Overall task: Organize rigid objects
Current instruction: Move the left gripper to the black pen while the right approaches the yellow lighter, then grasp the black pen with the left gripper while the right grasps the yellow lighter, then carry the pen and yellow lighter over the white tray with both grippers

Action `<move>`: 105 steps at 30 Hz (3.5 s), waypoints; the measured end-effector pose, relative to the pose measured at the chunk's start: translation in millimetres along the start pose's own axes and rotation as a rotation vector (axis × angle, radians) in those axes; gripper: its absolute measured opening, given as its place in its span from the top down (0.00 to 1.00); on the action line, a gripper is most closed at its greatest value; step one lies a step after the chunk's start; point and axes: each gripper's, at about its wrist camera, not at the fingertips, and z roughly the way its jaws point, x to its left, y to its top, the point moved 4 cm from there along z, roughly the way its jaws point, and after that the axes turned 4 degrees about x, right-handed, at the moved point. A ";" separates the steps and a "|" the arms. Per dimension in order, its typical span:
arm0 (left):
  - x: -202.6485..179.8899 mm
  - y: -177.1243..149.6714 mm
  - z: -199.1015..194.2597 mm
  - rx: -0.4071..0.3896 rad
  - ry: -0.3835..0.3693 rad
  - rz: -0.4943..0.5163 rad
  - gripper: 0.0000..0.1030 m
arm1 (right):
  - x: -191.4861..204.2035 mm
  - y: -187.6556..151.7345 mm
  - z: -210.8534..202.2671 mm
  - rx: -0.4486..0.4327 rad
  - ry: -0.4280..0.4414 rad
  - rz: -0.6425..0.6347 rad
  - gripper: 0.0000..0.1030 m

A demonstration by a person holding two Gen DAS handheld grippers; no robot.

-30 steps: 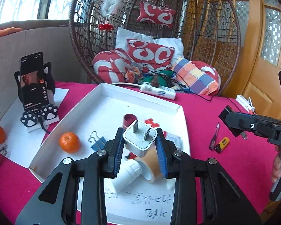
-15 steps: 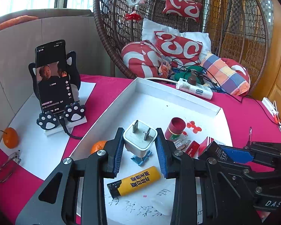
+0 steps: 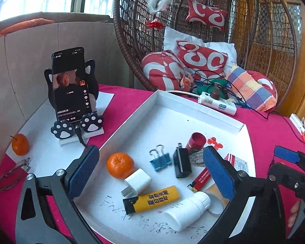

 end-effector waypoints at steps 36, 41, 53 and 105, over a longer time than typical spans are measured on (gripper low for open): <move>-289.0 -38.0 51.3 0.236 -0.401 0.533 0.00 | -183.6 -98.0 -66.9 0.141 -0.326 0.101 0.22; -326.8 -46.8 83.9 0.277 -0.377 0.623 0.00 | -218.5 -121.6 -111.0 0.070 -0.339 0.267 0.22; -315.6 -64.8 90.3 0.340 -0.406 0.608 0.88 | -216.9 -120.0 -109.5 0.077 -0.348 0.262 0.21; -90.6 10.0 -50.5 -0.062 -0.251 0.143 0.89 | -84.3 -37.7 -95.7 -0.012 -0.284 -0.010 0.22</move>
